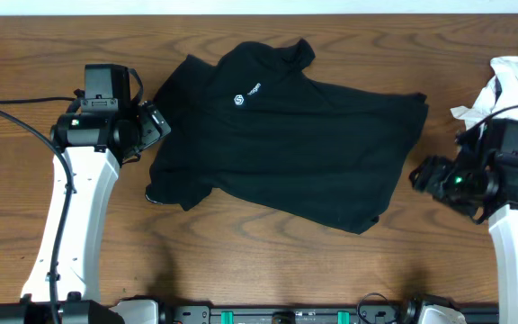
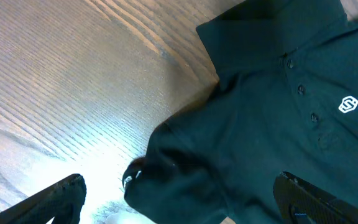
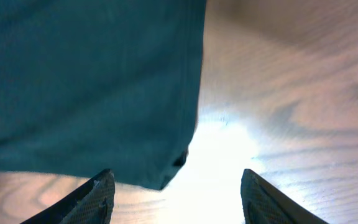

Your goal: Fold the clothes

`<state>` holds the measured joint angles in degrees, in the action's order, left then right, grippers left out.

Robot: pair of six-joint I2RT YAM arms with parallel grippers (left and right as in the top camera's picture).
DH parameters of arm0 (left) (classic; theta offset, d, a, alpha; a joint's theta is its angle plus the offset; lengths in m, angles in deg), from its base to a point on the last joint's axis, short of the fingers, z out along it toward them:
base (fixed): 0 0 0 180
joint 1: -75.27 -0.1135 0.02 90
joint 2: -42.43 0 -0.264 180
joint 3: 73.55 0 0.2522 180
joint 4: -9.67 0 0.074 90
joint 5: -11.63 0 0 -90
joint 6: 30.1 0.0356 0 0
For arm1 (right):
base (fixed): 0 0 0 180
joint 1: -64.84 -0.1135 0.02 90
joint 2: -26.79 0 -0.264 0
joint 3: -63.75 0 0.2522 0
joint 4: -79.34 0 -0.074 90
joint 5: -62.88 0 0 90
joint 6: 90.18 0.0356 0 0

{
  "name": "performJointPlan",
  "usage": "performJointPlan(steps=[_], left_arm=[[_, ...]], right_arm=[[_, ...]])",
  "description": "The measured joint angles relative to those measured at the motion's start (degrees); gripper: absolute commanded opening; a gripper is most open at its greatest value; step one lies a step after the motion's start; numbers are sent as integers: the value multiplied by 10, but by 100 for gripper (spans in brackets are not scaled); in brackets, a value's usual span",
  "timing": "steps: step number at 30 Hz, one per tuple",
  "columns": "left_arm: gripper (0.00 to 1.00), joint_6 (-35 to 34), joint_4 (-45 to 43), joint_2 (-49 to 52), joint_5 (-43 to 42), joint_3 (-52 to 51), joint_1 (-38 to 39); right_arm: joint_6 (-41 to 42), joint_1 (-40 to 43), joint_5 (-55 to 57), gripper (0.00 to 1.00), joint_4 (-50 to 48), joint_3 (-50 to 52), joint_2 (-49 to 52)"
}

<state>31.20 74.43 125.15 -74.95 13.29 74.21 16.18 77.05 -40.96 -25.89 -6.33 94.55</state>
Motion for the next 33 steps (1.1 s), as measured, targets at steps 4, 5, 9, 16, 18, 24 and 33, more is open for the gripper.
performJointPlan(steps=[4,5,9,16,18,24,33], left_arm=[[98,0,0,0,0,0,0],[98,0,0,0,0,0,0],[98,0,0,0,0,0,0],[98,0,0,0,0,0,0],[98,0,0,0,0,0,0],[98,0,0,0,0,0,0],[98,0,0,0,0,0,0]], right_arm=[[2,0,-23,59,-15,65,0],[4,0,-28,58,-24,79,0],[9,0,-62,53,-82,138,0],[11,-16,-118,49,-164,223,1],[11,-28,-132,49,-179,242,1],[12,-78,-149,49,-217,274,1],[23,-117,-121,49,-256,274,1]])
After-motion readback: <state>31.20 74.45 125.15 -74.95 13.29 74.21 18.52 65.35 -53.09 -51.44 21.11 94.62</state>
